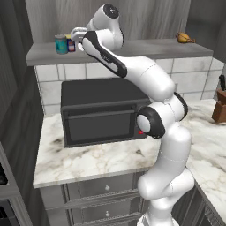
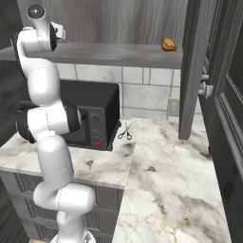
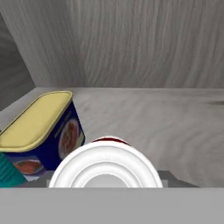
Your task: Pick the cans from the counter and place them in their designated side in the cabinet.
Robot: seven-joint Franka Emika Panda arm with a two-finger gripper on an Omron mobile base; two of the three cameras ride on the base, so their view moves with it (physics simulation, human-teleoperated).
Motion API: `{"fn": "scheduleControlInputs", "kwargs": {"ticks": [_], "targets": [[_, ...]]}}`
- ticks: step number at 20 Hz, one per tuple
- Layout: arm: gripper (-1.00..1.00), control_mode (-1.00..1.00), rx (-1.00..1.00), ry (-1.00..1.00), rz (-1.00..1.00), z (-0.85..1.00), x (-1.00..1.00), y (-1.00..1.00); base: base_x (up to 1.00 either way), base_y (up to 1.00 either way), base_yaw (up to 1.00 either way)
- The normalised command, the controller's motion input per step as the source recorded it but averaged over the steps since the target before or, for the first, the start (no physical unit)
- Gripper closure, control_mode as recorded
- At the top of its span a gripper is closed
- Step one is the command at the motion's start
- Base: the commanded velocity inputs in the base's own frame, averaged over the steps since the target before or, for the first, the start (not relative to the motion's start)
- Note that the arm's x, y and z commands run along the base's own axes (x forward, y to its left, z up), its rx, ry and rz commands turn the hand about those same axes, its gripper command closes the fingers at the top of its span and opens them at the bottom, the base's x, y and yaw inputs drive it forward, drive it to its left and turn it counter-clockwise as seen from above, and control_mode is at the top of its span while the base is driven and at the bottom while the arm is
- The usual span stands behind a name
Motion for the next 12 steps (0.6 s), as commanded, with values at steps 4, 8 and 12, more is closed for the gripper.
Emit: {"fn": "scheduleControlInputs", "kwargs": {"ticks": [4,8,12], "targets": [[1.0,-1.0,-0.01,0.04,0.0,-0.14,0.14,0.02,0.0,0.0,0.0],[-1.0,-1.0,-0.01,0.01,0.0,-0.17,0.11,0.01,0.0,0.0,0.0],[-1.0,-1.0,-0.01,0.0,0.0,-0.17,0.09,0.0,0.0,0.0,0.0]]}}
